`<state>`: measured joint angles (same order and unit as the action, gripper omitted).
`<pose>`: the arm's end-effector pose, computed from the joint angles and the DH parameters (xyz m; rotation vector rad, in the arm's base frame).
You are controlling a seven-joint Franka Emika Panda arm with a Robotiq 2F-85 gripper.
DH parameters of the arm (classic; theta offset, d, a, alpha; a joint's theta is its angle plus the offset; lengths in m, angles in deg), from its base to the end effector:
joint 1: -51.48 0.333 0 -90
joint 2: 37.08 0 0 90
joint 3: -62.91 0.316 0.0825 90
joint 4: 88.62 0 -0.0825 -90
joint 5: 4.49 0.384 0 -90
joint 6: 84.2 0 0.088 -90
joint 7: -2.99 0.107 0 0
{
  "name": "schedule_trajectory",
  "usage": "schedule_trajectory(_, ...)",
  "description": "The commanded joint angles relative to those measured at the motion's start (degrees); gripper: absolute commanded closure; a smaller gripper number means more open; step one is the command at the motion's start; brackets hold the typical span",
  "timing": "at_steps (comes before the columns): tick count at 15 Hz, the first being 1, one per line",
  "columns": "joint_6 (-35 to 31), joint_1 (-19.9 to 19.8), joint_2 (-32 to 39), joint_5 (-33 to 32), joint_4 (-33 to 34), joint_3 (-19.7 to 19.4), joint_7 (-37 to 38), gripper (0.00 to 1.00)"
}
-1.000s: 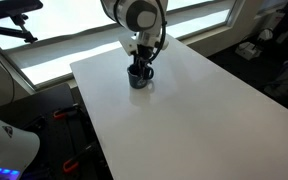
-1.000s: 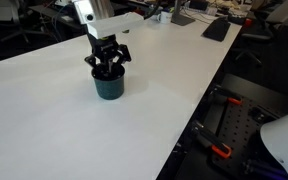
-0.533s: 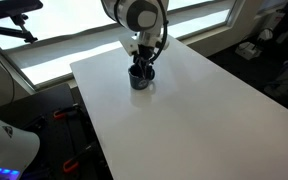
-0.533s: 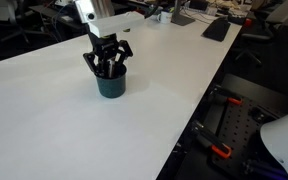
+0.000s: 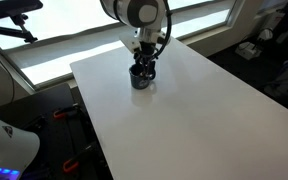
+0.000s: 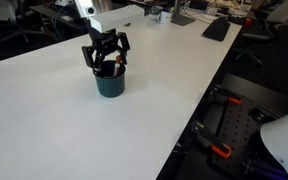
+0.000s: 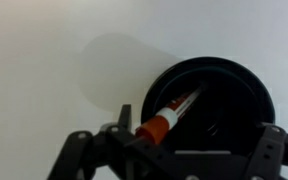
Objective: Take the marker out of the mug and place it on the table to the right of the mug
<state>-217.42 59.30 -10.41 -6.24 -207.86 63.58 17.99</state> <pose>0.5554 0.0824 0.1829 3.0617 -0.1392 -0.3290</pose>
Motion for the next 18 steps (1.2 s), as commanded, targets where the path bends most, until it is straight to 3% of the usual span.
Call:
schedule_trajectory(1,0.59,0.38,-1.68,-1.27,-1.38,-0.32,-0.07,0.0)
schedule_trajectory(2,0.59,0.39,-1.51,-1.28,-1.37,-0.33,0.04,0.25)
schedule_trajectory(4,0.73,0.36,-1.33,-1.25,-1.3,-0.3,-0.01,0.34)
schedule_trajectory(7,0.74,0.39,-1.2,-1.36,-1.38,-0.39,0.11,0.58)
schedule_trajectory(8,0.61,0.53,-1.21,-1.52,-1.48,-0.51,0.45,0.16)
schedule_trajectory(10,0.69,0.52,-1.22,-1.38,-1.54,-0.44,0.4,0.19)
schedule_trajectory(13,0.68,0.7,-1.18,-1.52,-1.67,-0.43,0.45,0.07)
schedule_trajectory(14,0.72,0.75,-1.15,-1.53,-1.73,-0.43,0.49,0.31)
schedule_trajectory(15,0.58,0.84,-1.19,-1.71,-1.87,-0.48,0.51,0.01)
schedule_trajectory(16,0.56,0.89,-1.2,-1.8,-1.98,-0.5,0.49,0.04)
schedule_trajectory(18,0.93,0.58,-1.17,-1.31,-2.0,-0.33,0.09,0.0)
